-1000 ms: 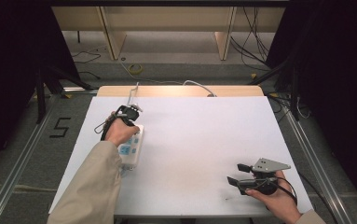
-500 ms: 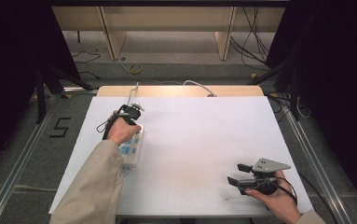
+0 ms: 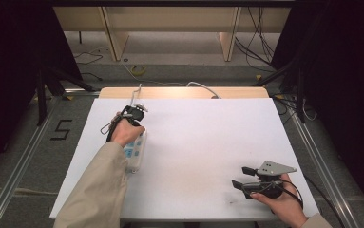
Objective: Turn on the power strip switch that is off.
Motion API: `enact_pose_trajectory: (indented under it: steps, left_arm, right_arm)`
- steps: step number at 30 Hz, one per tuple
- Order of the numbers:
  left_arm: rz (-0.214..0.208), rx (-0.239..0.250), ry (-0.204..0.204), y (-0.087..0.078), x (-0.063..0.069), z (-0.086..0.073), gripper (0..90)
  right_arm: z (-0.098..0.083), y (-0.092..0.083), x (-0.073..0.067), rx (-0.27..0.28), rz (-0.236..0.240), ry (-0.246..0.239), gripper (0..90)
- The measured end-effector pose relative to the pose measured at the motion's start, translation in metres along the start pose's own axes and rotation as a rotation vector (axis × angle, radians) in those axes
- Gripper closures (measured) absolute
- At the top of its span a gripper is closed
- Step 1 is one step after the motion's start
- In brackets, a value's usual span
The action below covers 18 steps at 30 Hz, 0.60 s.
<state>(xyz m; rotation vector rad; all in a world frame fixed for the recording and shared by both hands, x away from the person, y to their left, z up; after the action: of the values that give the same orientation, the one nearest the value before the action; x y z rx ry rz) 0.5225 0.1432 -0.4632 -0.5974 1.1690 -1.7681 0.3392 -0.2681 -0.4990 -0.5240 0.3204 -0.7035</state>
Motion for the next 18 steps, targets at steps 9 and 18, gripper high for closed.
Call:
enact_pose_trajectory:
  steps: [9, 18]
  left_arm:
    - [0.006, -0.004, -0.001, 0.0006, 0.0002, 0.0006, 89.8]
    - [0.003, -0.014, -0.002, 0.0009, 0.0002, 0.0009, 89.8]
  right_arm:
    - [0.0, 0.0, -0.0001, 0.0, 0.001, 0.0, 31.9]
    - [0.0, 0.0002, -0.0005, -0.001, 0.002, -0.001, 31.9]
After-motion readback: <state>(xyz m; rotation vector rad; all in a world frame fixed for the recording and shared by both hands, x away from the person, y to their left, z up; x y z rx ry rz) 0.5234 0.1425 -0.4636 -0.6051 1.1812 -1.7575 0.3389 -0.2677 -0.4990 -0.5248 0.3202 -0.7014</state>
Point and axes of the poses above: each handheld gripper's, and its own axes: y roughly forward along the jaws, z roughly out of its top, x roughly to its right, the point moved 3 cm from there along y, roughly forward along the jaws
